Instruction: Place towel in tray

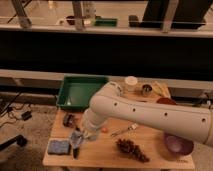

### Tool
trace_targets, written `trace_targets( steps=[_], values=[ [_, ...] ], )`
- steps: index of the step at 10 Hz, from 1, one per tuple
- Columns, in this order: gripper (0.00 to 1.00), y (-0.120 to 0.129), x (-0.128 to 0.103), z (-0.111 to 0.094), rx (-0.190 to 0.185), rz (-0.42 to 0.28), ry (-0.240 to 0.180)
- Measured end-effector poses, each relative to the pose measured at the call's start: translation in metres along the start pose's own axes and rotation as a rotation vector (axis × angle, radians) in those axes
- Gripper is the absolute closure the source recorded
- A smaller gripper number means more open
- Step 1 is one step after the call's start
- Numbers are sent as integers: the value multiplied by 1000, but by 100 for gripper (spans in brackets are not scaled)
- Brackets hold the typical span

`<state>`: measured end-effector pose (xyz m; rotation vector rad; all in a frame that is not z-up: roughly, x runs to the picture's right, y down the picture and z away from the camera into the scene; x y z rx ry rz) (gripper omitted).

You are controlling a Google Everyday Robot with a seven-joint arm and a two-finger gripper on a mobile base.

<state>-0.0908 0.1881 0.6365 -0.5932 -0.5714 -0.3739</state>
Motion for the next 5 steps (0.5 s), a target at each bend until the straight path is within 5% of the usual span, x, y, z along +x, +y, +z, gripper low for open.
trace_targets(
  steps=[5],
  values=[
    [83, 0, -1, 0, -1, -2, -1]
  ],
)
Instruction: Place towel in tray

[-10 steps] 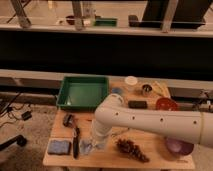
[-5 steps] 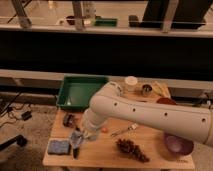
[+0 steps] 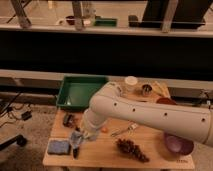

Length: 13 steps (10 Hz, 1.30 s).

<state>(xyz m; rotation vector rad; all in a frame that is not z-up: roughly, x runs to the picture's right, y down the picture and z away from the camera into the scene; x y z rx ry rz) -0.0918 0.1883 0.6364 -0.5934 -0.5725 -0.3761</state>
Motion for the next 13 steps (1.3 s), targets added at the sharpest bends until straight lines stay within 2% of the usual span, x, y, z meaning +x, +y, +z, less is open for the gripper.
trace_targets(
  steps=[3, 4, 6, 8, 13],
  values=[
    [83, -1, -1, 1, 2, 0, 1],
    [83, -4, 1, -2, 19, 14, 11],
    [83, -20, 18, -5, 54, 42, 29],
    [83, -49, 42, -5, 84, 65, 33],
    [83, -90, 80, -2, 124, 92, 41]
  ],
)
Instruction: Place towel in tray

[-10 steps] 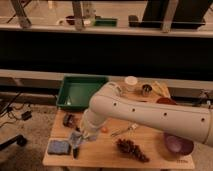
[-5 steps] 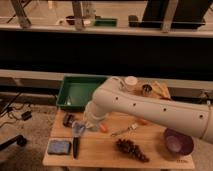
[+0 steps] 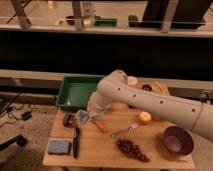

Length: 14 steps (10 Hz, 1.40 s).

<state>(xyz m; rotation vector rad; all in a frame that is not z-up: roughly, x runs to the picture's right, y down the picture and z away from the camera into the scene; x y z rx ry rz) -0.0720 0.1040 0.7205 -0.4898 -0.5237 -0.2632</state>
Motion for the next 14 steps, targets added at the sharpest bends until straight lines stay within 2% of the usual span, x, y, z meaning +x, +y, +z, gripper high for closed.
trace_targets(
  steps=[4, 10, 12, 14],
  values=[
    [83, -45, 14, 10, -1, -30, 11],
    [83, -48, 17, 9, 1, -29, 16],
    [83, -56, 23, 11, 31, -22, 22],
    [83, -83, 36, 17, 62, -20, 28]
  ],
)
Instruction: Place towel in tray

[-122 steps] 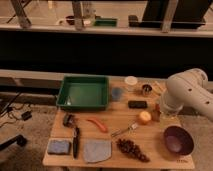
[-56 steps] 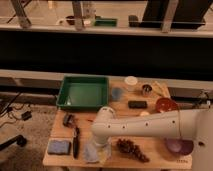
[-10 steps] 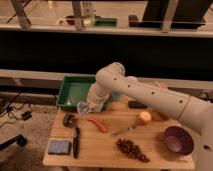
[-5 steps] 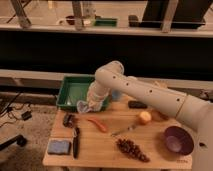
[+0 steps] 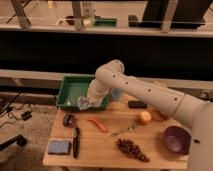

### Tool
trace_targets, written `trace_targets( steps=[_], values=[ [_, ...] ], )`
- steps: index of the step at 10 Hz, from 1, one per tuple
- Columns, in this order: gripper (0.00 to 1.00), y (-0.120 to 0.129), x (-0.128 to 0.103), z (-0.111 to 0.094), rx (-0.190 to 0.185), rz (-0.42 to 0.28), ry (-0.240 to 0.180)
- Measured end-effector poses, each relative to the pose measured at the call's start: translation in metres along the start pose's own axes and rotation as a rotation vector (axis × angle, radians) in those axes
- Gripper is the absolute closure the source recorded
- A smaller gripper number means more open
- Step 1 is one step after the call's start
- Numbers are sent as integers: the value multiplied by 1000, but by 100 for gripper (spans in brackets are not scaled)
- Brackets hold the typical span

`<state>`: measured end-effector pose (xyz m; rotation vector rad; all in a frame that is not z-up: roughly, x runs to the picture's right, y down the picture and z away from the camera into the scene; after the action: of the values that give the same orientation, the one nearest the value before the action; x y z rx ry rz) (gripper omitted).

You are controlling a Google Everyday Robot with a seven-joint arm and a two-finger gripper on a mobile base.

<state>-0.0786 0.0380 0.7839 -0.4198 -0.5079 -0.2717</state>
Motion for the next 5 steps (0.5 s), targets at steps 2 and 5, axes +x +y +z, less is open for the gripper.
trace_targets(
  steps=[2, 5],
  values=[
    [83, -40, 20, 14, 36, 2, -7],
    [83, -66, 24, 27, 51, -14, -12]
  ],
)
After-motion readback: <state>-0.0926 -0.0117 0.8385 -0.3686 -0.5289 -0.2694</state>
